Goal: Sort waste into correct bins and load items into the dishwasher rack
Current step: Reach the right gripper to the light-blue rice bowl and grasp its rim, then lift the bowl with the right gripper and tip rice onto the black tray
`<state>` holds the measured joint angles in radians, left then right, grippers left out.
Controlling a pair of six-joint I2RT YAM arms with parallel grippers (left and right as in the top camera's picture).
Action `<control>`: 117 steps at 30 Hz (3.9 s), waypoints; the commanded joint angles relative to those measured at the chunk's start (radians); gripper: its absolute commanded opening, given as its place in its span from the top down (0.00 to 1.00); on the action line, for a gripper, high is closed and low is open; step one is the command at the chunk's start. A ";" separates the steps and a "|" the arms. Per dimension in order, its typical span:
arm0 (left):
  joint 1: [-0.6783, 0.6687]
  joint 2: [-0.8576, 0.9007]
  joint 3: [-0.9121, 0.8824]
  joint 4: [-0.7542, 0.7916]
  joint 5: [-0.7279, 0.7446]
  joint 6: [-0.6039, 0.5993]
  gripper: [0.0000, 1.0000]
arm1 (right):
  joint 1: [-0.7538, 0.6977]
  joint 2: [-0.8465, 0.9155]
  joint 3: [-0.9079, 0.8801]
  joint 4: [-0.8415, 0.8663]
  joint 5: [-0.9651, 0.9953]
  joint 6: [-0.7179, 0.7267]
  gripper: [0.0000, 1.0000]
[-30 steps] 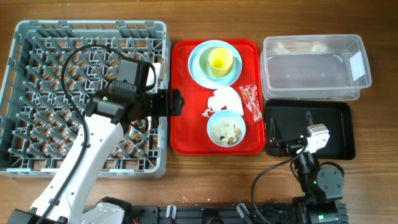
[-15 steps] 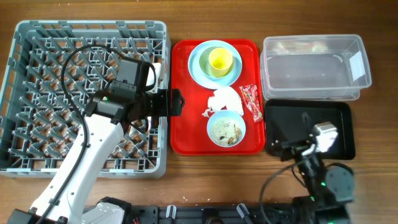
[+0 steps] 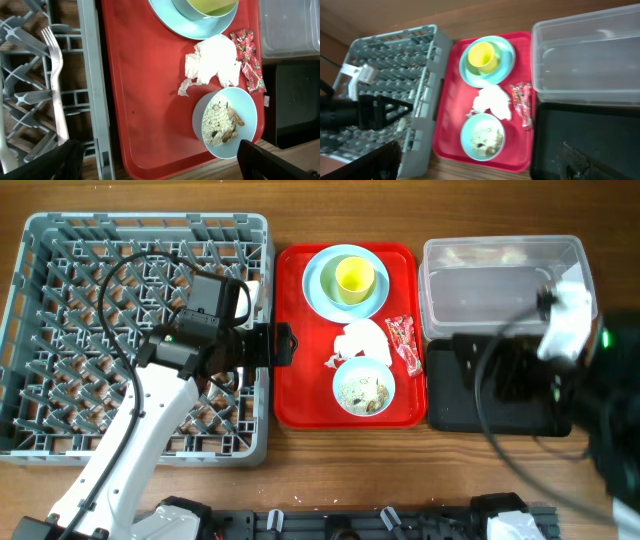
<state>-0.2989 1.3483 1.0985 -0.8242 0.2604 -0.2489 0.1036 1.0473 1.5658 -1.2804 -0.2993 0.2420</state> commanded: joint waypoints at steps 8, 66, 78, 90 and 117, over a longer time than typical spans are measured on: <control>0.006 -0.006 0.014 0.002 0.008 -0.006 0.00 | 0.127 0.151 -0.259 0.041 0.035 0.037 0.57; 0.006 -0.006 0.014 0.002 0.008 -0.005 0.00 | 0.677 0.425 -0.801 0.808 0.426 0.231 0.96; 0.006 -0.006 0.014 0.002 0.008 -0.005 0.00 | 0.677 0.396 -0.821 0.794 0.404 0.229 0.91; 0.006 -0.006 0.014 0.002 0.008 -0.005 0.00 | 0.677 0.397 -0.835 0.768 0.404 0.229 0.74; 0.006 -0.006 0.014 0.002 0.008 -0.005 0.00 | -0.152 0.108 -0.480 0.214 -0.111 -0.162 0.96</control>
<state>-0.2989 1.3483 1.0985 -0.8253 0.2604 -0.2489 0.0814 1.1656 1.1320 -1.0660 -0.2081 0.2115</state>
